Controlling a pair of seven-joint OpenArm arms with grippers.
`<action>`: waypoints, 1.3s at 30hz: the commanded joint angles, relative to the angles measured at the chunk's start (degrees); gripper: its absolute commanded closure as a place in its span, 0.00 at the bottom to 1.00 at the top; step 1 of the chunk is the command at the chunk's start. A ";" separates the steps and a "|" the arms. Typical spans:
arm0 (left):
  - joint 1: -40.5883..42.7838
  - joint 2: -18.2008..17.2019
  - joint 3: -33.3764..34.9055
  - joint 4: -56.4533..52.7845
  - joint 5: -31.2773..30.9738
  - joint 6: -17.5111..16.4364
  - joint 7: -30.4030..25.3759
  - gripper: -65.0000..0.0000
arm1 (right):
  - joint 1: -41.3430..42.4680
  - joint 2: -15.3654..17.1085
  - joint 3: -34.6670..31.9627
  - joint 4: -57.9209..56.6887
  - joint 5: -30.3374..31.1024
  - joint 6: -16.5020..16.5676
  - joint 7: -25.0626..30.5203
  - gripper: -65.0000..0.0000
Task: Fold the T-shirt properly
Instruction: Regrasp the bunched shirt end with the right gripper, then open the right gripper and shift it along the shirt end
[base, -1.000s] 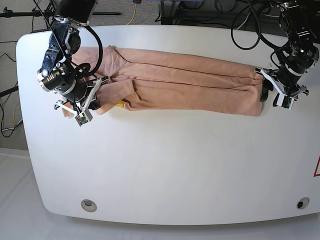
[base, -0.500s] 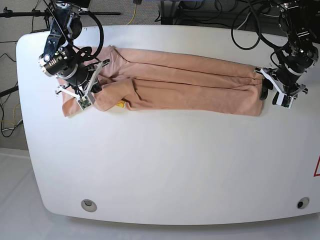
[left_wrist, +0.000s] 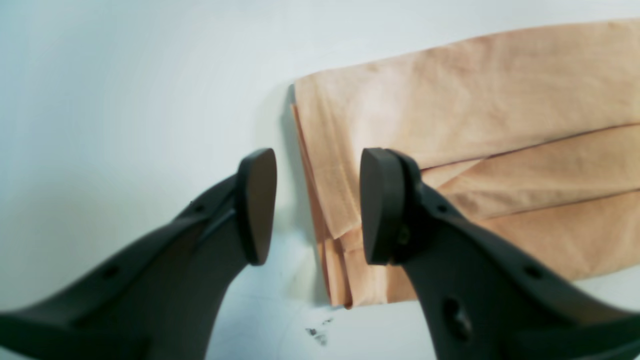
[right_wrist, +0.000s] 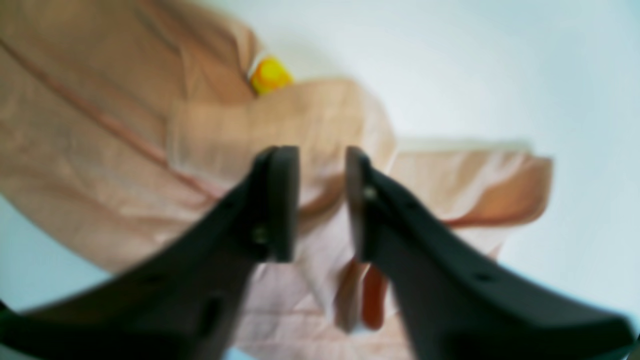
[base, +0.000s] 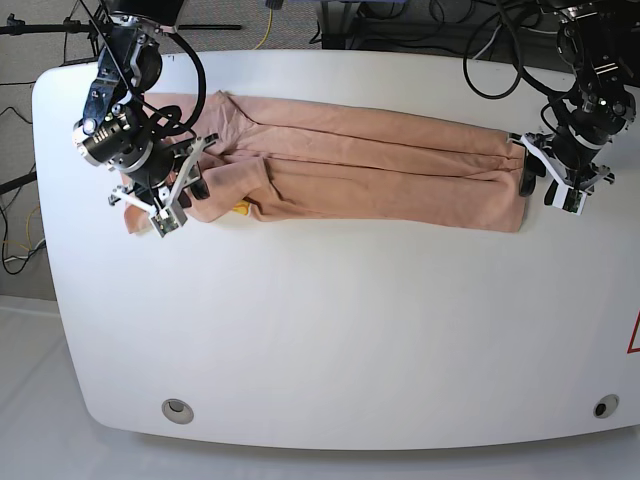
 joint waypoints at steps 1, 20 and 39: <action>-0.45 -0.66 -0.24 1.09 -0.79 0.06 -1.26 0.61 | 2.02 0.60 0.34 0.37 0.71 -0.16 1.12 0.53; -0.36 -0.66 -0.24 1.09 -0.71 0.06 -1.26 0.61 | 10.55 2.10 -0.01 -22.40 0.88 -1.13 10.08 0.48; -0.36 -0.66 -0.24 1.09 -0.62 0.06 -1.26 0.61 | 9.85 3.06 -0.19 -23.63 1.15 -0.03 11.84 0.58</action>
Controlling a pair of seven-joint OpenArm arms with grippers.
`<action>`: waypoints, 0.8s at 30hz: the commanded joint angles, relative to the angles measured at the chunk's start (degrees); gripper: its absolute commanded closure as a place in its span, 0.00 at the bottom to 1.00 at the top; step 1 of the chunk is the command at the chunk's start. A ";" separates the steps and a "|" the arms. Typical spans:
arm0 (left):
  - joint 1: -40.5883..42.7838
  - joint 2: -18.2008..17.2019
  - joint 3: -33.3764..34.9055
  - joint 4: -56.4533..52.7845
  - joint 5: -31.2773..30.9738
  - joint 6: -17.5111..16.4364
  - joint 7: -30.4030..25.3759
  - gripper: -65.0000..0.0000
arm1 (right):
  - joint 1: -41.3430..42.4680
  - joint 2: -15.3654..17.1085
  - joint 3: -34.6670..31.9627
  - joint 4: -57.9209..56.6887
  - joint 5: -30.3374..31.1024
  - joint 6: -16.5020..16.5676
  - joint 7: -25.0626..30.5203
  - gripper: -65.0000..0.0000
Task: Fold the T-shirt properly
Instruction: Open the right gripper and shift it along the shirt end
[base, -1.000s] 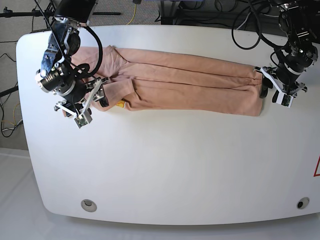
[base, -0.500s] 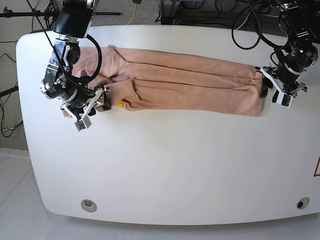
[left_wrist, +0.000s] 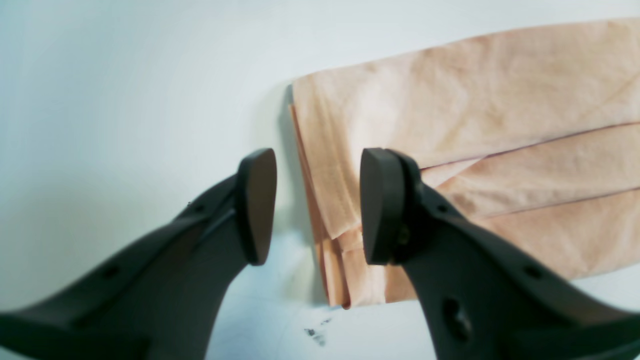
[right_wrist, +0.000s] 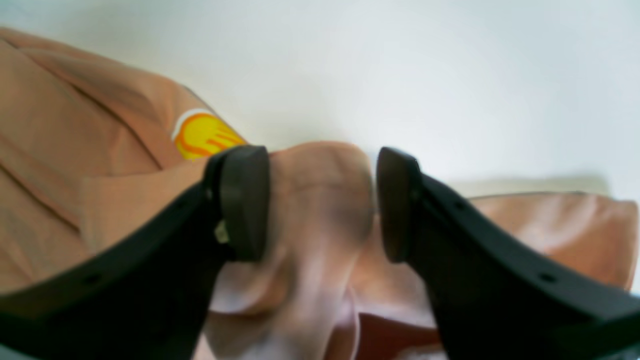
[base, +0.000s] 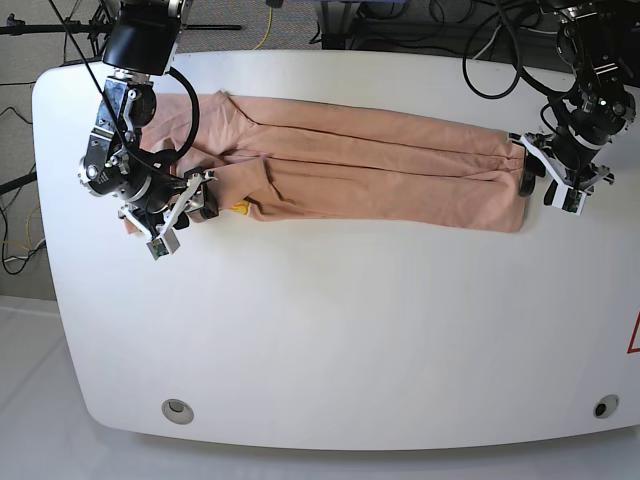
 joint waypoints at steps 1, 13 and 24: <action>-0.38 -0.66 -0.24 1.09 -0.64 0.06 -1.24 0.61 | 0.69 0.49 0.05 1.18 1.12 0.36 1.18 0.62; -0.38 -0.66 -0.24 1.09 -0.64 0.06 -1.24 0.61 | 0.07 0.40 0.05 1.35 1.12 0.36 1.18 1.00; -0.38 -0.66 -0.24 1.01 -0.64 0.06 -1.24 0.61 | -0.19 0.40 0.05 7.51 1.12 0.36 -0.85 1.00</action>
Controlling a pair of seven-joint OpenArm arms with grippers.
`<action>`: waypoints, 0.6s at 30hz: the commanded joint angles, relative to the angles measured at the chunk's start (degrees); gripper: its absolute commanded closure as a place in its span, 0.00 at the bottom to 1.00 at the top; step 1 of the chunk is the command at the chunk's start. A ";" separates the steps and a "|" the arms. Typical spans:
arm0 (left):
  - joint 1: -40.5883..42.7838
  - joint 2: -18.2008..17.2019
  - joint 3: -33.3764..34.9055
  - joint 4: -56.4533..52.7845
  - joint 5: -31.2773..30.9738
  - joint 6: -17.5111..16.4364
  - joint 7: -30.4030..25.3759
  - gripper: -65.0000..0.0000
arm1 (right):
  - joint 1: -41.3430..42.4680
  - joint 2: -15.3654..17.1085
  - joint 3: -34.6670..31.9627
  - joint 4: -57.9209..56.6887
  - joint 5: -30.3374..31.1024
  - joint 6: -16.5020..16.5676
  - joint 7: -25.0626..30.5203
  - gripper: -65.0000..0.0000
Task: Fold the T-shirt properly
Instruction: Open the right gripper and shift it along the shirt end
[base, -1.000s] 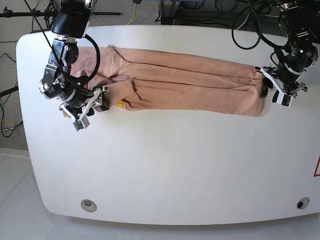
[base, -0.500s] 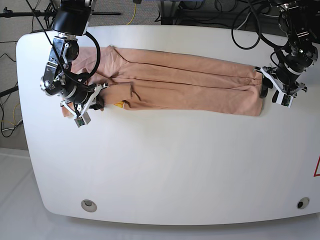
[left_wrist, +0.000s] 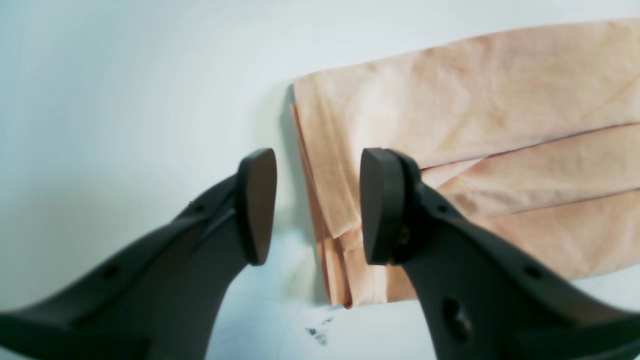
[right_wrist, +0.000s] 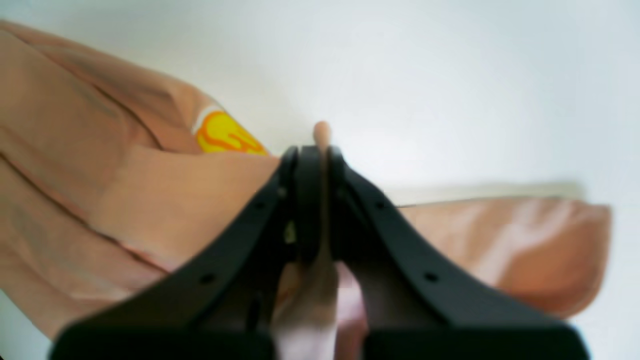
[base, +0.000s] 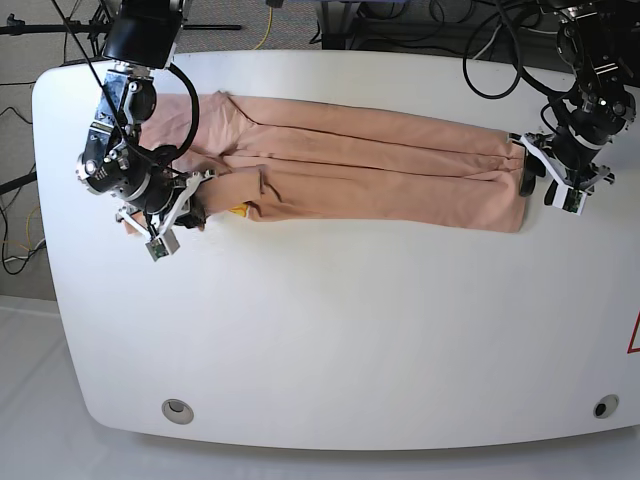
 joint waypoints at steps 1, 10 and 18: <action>-0.38 -0.66 -0.24 1.01 -0.64 0.06 -1.24 0.61 | 1.19 0.57 0.09 2.50 1.04 0.34 -0.89 1.00; -0.38 -0.66 -0.24 1.01 -0.73 0.06 -1.24 0.61 | -0.66 -0.75 0.09 10.15 1.04 0.34 -3.71 1.00; -0.38 -0.66 -0.24 1.01 -0.73 0.06 -1.24 0.61 | -3.03 -1.10 0.09 16.13 1.04 0.34 -7.84 1.00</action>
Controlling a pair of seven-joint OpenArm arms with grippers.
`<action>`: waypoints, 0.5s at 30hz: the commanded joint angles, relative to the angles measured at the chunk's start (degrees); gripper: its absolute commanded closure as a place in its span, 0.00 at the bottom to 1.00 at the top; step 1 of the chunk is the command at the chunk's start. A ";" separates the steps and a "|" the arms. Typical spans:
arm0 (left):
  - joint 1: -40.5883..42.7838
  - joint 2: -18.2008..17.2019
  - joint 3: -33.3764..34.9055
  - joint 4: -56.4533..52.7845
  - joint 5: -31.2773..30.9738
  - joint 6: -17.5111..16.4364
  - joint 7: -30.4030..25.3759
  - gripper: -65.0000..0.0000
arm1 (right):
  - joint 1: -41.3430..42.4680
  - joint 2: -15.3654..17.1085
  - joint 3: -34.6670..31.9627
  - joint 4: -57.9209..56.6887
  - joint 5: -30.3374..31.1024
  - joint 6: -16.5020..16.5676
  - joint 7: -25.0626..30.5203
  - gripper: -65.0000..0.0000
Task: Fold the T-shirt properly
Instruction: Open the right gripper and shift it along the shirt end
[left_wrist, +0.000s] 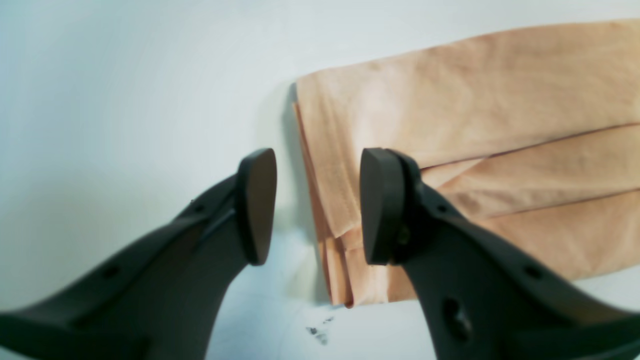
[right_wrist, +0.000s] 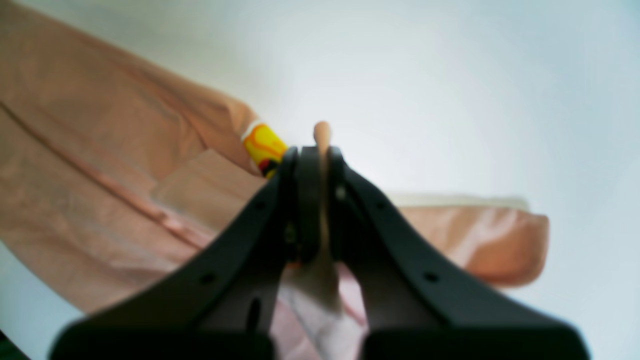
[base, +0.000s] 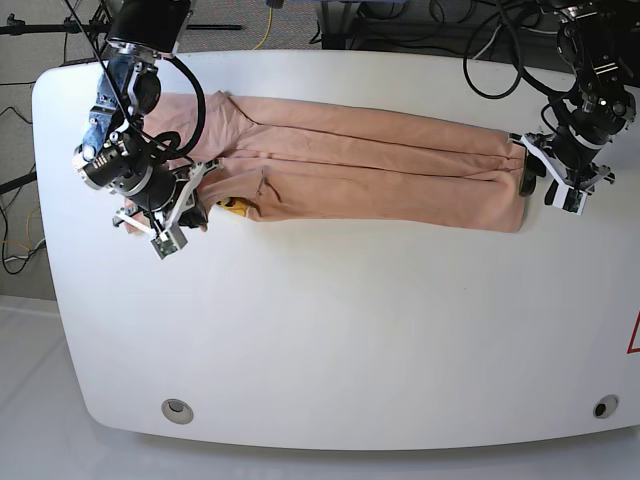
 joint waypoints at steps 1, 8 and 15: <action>-0.41 -0.66 -0.22 1.01 -0.71 0.06 -1.24 0.61 | 0.07 0.67 0.27 3.17 0.82 -0.07 -0.26 1.00; -0.41 -0.66 -0.22 1.01 -0.71 0.06 -1.24 0.61 | -3.71 0.67 0.27 7.04 0.82 -0.07 -2.45 1.00; -0.41 -0.66 -0.13 1.01 -0.71 0.06 -1.24 0.61 | -7.05 0.67 0.36 7.48 0.82 -0.07 -2.45 1.00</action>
